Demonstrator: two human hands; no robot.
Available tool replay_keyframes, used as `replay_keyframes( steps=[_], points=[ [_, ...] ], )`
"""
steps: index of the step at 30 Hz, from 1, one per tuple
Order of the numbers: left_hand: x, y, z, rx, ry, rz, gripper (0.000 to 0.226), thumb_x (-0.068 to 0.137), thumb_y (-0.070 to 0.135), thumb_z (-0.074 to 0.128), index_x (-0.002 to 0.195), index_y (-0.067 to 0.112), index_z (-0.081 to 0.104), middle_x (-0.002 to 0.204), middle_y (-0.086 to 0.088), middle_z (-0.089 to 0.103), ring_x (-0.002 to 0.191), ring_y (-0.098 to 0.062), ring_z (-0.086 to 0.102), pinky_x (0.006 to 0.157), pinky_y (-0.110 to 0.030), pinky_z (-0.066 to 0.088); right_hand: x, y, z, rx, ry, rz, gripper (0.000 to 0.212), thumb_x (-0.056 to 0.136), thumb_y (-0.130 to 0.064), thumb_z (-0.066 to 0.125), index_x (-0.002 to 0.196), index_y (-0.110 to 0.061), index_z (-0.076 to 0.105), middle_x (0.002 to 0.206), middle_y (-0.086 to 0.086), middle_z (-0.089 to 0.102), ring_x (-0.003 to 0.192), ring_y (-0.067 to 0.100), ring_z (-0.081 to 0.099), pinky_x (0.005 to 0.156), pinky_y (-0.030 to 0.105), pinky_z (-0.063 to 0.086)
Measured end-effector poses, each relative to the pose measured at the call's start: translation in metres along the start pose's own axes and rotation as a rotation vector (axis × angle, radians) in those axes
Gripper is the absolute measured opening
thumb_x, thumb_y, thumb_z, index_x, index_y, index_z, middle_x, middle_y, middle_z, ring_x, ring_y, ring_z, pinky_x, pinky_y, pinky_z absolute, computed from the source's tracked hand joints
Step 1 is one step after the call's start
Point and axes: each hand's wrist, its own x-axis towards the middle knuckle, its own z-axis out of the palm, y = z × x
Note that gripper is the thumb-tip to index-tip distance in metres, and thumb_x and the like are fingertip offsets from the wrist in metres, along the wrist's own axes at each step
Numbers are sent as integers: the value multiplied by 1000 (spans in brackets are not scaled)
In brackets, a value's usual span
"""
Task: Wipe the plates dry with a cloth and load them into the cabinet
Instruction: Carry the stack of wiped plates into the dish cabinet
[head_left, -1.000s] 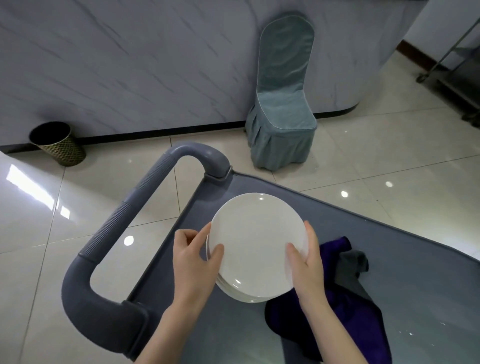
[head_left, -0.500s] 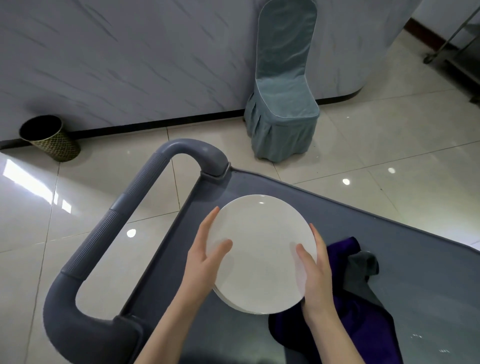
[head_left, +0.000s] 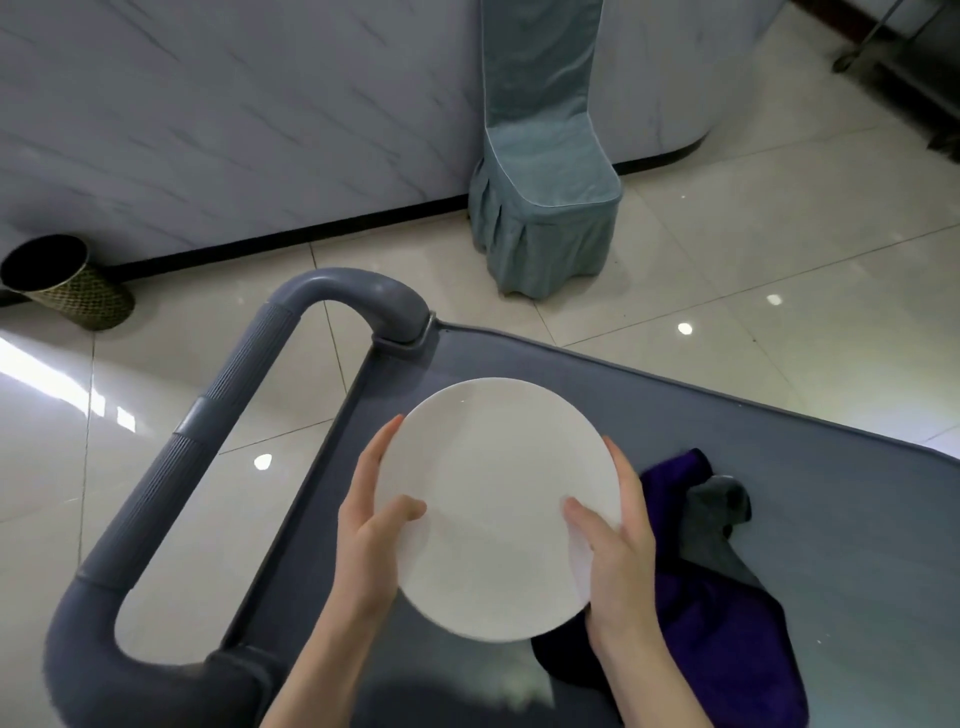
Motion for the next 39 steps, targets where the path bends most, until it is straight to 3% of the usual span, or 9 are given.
replay_keyframes(
  steps=[7, 12, 16, 21, 24, 29, 32, 36, 39],
  points=[
    [-10, 25, -7, 15, -13, 71, 80, 61, 13, 55, 132, 49, 54, 121, 26, 62, 102, -2, 63, 78, -34, 52, -13, -23, 5, 7, -74, -38, 68, 79, -11, 65, 132, -52, 54, 132, -19, 62, 118, 7, 63, 83, 25, 58],
    [-22, 44, -1, 29, -47, 98, 79, 62, 14, 58, 131, 54, 53, 124, 23, 62, 109, -12, 62, 81, -36, 53, -28, -43, 2, 28, -76, -91, 66, 82, -6, 64, 132, -48, 56, 130, -20, 63, 116, 6, 63, 83, 21, 57],
    [-38, 55, 18, 59, -112, 128, 79, 61, 16, 58, 129, 55, 54, 119, 20, 65, 106, -12, 62, 79, -34, 52, -49, -57, -17, 73, 24, -101, 68, 89, 7, 59, 128, -48, 60, 126, -20, 66, 113, 6, 65, 79, 23, 58],
    [-77, 62, 74, 112, -264, 178, 76, 58, 20, 60, 124, 58, 55, 118, 27, 62, 110, -2, 56, 79, -33, 44, -98, -84, -72, 113, 243, -148, 66, 85, 2, 63, 122, -52, 62, 124, -19, 67, 115, 12, 65, 93, 41, 53],
    [-115, 56, 119, 148, -450, 170, 72, 59, 19, 59, 122, 56, 57, 110, 29, 64, 108, -10, 58, 82, -40, 50, -145, -97, -122, 151, 405, -193, 66, 87, 6, 60, 121, -50, 63, 122, -19, 68, 113, 12, 66, 91, 39, 54],
    [-220, 31, 199, 196, -833, 106, 69, 58, 15, 58, 116, 54, 62, 112, 19, 68, 101, -14, 65, 77, -42, 57, -268, -106, -212, 129, 759, -292, 63, 70, -18, 61, 120, -56, 61, 125, -17, 67, 116, 12, 64, 96, 40, 53],
    [-314, 6, 237, 260, -1065, 88, 69, 57, 16, 58, 117, 51, 62, 114, 18, 68, 108, -22, 63, 82, -53, 57, -361, -97, -265, 163, 1002, -352, 63, 74, -12, 64, 120, -55, 61, 128, -17, 64, 120, 18, 61, 99, 51, 52],
    [-453, -38, 271, 329, -1374, 97, 69, 55, 17, 56, 112, 56, 61, 115, 13, 67, 98, -19, 66, 56, -28, 56, -497, -76, -321, 235, 1312, -401, 62, 82, -8, 65, 124, -53, 59, 133, -15, 59, 122, 22, 58, 98, 55, 52],
    [-556, -72, 281, 350, -1601, 33, 70, 54, 15, 58, 111, 55, 63, 114, 8, 69, 96, -20, 67, 57, -25, 54, -594, -60, -343, 323, 1538, -482, 62, 72, -13, 70, 122, -48, 60, 126, -13, 64, 115, 18, 61, 94, 49, 54]
  ],
)
